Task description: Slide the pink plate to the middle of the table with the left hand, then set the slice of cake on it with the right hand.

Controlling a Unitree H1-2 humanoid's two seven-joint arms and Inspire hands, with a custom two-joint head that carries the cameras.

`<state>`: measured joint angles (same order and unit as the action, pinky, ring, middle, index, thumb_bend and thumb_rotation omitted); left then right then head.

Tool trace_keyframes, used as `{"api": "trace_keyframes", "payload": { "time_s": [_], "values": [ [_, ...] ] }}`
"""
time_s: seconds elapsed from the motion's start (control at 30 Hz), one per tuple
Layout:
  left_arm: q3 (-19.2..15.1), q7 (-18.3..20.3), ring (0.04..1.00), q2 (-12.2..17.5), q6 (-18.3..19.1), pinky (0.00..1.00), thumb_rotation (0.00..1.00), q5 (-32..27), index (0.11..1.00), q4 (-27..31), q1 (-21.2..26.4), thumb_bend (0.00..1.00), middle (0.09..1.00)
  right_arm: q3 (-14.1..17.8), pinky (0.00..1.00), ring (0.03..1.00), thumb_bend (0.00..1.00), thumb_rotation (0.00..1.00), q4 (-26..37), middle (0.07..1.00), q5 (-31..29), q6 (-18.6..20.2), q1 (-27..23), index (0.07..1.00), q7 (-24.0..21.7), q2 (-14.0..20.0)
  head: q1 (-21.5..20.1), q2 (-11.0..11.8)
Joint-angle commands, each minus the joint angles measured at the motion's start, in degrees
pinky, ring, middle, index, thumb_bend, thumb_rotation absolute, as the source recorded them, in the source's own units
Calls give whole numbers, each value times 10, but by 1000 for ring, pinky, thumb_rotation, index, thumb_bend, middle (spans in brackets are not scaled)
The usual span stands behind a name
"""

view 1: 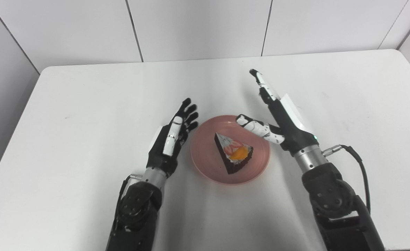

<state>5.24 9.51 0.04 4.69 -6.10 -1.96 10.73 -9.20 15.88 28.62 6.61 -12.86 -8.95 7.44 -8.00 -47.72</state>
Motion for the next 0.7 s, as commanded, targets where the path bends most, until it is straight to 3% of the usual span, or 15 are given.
{"api": "trace_keyframes", "payload": {
  "time_s": [0.0,0.13,0.27,0.37,0.5,0.67],
  "values": [
    [-7,-14,987,11,-13,997,1000,17,997,-11,-19,445,997,5,999,1000,983,1000,16,1000,-21,3,-2,1000,-4,0,2,3],
    [-8,-15,1000,21,-44,1000,1000,32,1000,-15,-27,451,1000,12,999,1000,951,1000,25,1000,-42,29,17,1000,-8,-5,9,6],
    [-8,-17,1000,27,-73,1000,1000,47,1000,-4,-49,450,1000,38,1000,1000,901,1000,33,1000,-85,29,56,1000,22,-35,12,7],
    [-5,-17,1000,34,-84,1000,1000,63,1000,10,-65,452,1000,49,1000,1000,832,1000,23,1000,-107,-7,88,1000,51,-57,16,5],
    [2,-18,1000,41,-85,1000,1000,88,1000,42,-95,458,1000,47,1000,1000,668,1000,-10,1000,-140,-74,122,1000,69,-65,16,3],
    [8,-13,1000,43,-83,1000,1000,93,1000,71,-124,448,1000,44,1000,1000,421,1000,-32,1000,-176,-92,128,1000,68,-72,10,1]
  ]
}}
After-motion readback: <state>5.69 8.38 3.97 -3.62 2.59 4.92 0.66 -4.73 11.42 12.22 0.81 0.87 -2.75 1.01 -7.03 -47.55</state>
